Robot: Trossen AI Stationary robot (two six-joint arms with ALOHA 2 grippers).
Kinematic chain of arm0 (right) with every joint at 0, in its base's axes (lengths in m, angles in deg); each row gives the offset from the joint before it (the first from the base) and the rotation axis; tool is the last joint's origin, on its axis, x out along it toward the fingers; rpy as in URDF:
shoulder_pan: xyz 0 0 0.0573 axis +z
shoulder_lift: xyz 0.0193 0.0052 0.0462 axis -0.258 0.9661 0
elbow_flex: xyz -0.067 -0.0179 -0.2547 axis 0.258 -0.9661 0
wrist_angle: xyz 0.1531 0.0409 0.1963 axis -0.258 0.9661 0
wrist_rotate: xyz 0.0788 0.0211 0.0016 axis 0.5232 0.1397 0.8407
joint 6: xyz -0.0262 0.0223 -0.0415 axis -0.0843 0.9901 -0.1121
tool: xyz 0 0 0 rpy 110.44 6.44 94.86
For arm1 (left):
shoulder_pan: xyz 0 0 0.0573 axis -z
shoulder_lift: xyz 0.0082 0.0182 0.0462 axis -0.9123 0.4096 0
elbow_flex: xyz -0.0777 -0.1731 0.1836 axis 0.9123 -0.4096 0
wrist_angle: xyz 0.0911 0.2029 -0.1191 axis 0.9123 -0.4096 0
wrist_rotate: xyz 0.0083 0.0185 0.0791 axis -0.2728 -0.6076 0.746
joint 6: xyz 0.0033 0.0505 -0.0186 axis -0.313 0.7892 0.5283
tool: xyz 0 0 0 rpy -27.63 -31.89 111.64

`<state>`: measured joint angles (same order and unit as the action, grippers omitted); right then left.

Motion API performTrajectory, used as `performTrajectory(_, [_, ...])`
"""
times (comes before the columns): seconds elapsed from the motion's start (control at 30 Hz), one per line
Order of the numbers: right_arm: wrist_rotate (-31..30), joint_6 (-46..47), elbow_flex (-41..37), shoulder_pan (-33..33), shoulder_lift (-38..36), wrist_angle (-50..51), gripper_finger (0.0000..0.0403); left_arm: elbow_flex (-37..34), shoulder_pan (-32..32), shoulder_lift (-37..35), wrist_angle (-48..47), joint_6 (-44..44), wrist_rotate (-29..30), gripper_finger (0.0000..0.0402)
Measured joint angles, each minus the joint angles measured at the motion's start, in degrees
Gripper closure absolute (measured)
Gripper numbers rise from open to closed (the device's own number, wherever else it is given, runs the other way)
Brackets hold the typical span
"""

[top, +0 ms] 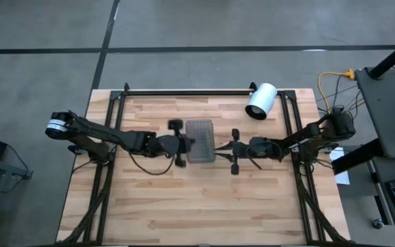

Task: Pick & place school supplies into a supply box
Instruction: Return to Home Position

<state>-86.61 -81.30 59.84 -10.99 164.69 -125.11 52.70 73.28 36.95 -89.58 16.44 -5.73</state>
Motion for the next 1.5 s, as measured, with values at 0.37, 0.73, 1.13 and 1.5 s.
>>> performTrajectory(0.37, [2.80, -1.03, -0.45, 0.15, -0.30, 1.23, 0.0335, 0.21, 0.02, 0.02, 3.81, 4.61, -20.75, 0.0402])
performTrajectory(0.73, [2.56, -9.53, -0.36, 0.13, -0.69, 1.19, 0.0335, -8.60, 0.16, 0.07, 13.07, -3.06, -29.24, 0.0402])
performTrajectory(1.13, [2.59, -6.47, -1.83, -0.12, -6.06, 1.57, 0.0335, -20.92, -11.17, -0.04, 33.66, -4.83, -46.51, 0.0402])
performTrajectory(1.5, [3.07, -2.59, -10.09, -0.31, -18.93, 1.44, 0.0335, -23.79, -14.17, -4.06, 33.41, -4.26, -46.79, 0.0402])
